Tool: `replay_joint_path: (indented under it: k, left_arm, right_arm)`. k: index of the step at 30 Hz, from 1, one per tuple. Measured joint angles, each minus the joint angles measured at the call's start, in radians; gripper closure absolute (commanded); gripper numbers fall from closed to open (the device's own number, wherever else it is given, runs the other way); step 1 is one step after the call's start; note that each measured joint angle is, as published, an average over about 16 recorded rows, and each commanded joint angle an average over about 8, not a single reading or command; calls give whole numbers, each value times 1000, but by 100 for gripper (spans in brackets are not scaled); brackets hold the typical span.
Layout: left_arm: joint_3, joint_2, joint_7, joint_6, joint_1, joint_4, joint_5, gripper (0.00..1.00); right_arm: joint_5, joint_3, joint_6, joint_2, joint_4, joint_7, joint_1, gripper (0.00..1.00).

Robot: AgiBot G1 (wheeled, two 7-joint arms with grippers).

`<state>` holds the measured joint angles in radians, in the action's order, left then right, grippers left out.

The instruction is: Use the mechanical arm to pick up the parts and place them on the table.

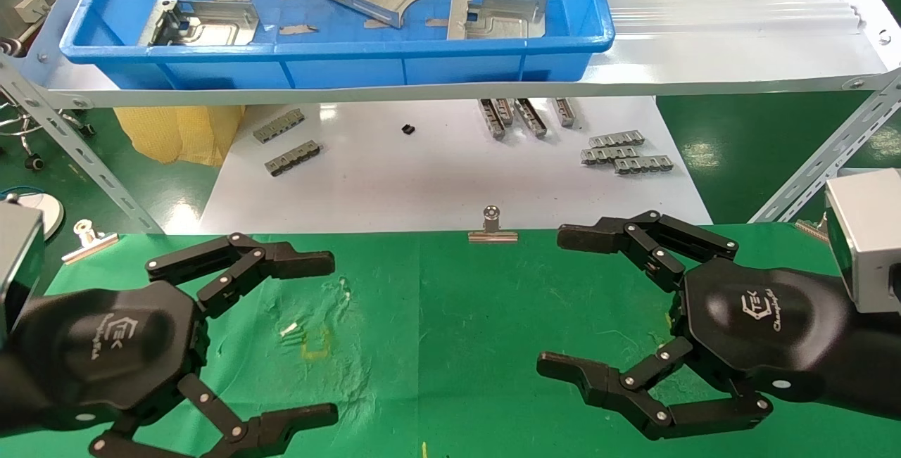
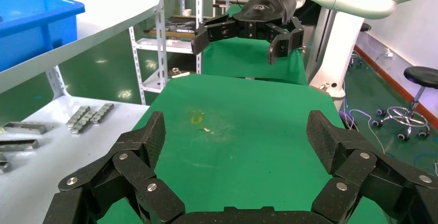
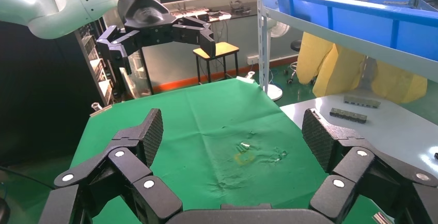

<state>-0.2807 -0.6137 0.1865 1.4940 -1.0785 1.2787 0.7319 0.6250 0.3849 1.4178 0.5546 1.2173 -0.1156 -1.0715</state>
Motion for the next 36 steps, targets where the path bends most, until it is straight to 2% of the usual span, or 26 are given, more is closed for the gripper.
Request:
replay_joint_path:
  k: [31,36]
  left_arm:
    - [0,0,0,0,0,0,0,0]
    - [0,0,0,0,0,0,0,0]
  right_arm:
    - [0,0,0,0,0,0,0,0]
    - [0,0,0,0,0,0,0,62]
